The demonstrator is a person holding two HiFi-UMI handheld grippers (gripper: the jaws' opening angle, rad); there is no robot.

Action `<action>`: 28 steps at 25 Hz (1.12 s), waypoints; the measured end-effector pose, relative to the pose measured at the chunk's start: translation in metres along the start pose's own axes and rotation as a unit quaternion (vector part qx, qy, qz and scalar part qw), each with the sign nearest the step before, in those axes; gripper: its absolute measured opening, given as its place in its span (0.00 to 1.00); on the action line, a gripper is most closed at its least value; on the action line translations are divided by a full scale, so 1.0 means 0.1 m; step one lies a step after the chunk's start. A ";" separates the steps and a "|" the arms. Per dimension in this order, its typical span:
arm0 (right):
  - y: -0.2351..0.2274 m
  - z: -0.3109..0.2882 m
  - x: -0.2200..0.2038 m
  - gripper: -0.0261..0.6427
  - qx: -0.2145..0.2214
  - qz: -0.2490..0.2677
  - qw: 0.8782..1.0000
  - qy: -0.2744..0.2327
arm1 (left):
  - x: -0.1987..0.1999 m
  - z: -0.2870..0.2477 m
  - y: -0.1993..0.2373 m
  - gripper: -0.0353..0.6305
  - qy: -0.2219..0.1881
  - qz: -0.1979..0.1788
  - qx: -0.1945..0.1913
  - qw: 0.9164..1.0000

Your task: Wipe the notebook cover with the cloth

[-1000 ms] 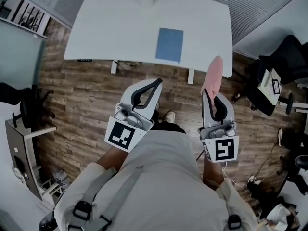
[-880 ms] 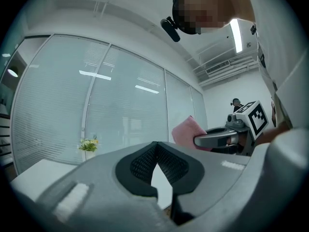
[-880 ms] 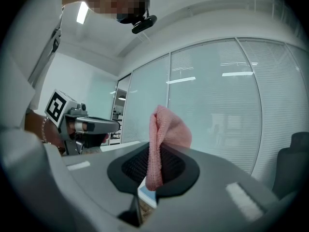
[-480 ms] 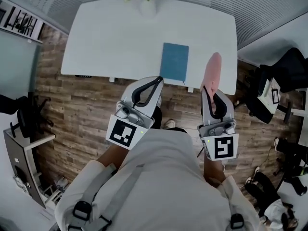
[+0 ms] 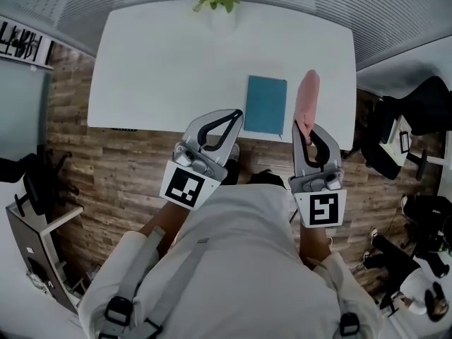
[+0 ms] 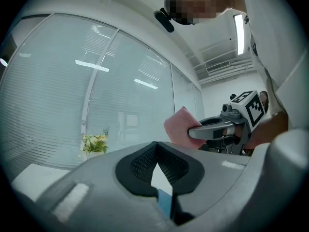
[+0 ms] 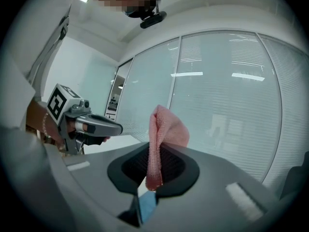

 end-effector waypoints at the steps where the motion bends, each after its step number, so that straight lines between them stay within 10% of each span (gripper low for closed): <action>1: 0.01 -0.05 -0.06 0.07 0.003 0.011 1.000 0.005 | -0.06 -0.03 0.05 0.06 0.006 0.002 -0.001 1.000; 14: 0.32 -0.81 -1.55 0.07 0.081 0.194 0.966 0.150 | -1.32 -0.51 0.53 0.06 0.113 0.033 0.001 0.993; 28: 0.80 -1.75 -2.94 0.07 0.196 0.366 0.876 0.245 | -2.75 -0.88 0.82 0.06 0.267 0.046 -0.009 0.963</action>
Point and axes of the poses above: the fingertips, and each gripper's own axes: z backward along the fingers, y to its left, x out of its top, the point moved 2 cm from there along z, backward along the fingers, and after that the axes turned 12 degrees about z, right-handed, at the moved point
